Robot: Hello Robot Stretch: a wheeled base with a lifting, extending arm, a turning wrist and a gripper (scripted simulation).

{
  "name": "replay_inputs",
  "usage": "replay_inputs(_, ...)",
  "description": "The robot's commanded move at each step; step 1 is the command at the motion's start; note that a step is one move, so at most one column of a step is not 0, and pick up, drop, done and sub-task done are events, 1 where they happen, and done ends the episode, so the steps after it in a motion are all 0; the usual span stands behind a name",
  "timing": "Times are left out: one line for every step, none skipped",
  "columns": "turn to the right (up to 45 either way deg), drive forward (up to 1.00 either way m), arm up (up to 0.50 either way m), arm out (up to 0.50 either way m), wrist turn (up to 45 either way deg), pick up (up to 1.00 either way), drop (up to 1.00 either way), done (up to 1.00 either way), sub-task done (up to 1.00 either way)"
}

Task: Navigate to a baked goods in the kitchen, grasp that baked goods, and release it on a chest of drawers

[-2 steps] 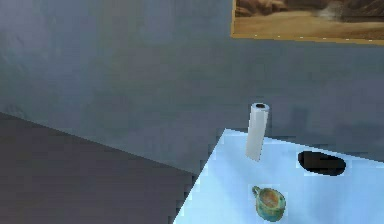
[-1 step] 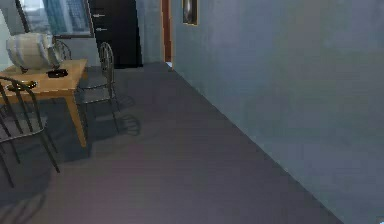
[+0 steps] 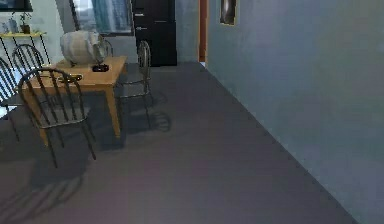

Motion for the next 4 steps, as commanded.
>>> replay_inputs(0.0,0.25,0.00,0.00,0.0,0.00,0.00,0.00,0.00)
replay_inputs(0.0,1.00,0.00,0.00,0.0,0.00,0.00,0.00,0.00)
replay_inputs(0.0,1.00,0.00,0.00,0.0,0.00,0.00,0.00,0.00)
replay_inputs(0.0,1.00,0.00,0.00,0.0,0.00,0.00,0.00,0.00)
